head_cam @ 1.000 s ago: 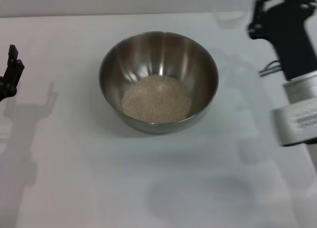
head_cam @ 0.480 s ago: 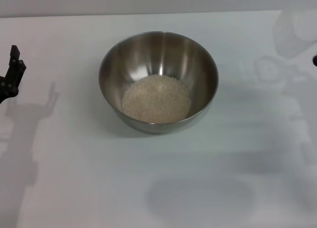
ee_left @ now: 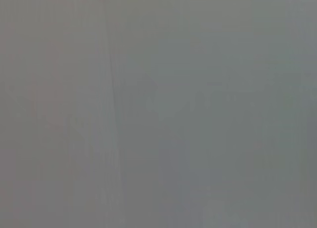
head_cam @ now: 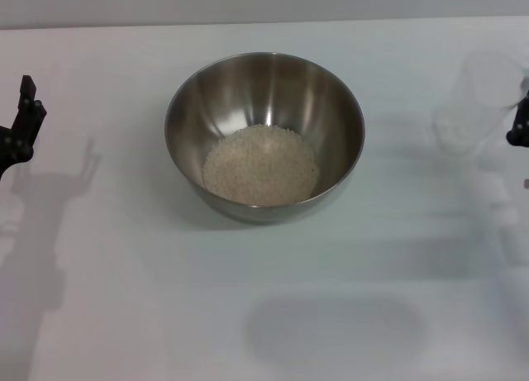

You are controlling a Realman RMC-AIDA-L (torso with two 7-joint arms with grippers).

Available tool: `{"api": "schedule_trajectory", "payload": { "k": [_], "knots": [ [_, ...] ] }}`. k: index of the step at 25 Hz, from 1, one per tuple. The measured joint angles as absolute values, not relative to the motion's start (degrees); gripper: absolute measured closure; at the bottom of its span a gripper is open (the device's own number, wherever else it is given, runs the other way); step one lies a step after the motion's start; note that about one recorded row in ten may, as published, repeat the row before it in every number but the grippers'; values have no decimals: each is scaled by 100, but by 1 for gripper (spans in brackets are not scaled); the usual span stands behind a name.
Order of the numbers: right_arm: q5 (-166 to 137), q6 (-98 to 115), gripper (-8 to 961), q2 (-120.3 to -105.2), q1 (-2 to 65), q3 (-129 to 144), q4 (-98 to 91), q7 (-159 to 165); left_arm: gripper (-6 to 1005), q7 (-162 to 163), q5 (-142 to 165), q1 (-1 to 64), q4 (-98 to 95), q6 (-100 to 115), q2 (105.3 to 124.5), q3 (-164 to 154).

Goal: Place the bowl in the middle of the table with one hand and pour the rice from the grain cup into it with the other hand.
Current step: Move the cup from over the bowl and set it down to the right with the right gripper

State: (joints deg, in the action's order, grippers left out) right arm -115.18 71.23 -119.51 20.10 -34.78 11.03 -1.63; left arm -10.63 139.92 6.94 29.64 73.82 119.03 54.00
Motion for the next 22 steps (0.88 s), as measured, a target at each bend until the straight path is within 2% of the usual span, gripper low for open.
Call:
{"api": "schedule_trajectory", "payload": {
  "k": [22],
  "knots": [
    [-11619,5875,870,-11942,2607,-2627,1091,-196,165,-922,13992,774,2908,7373,11909,5396]
  ]
}}
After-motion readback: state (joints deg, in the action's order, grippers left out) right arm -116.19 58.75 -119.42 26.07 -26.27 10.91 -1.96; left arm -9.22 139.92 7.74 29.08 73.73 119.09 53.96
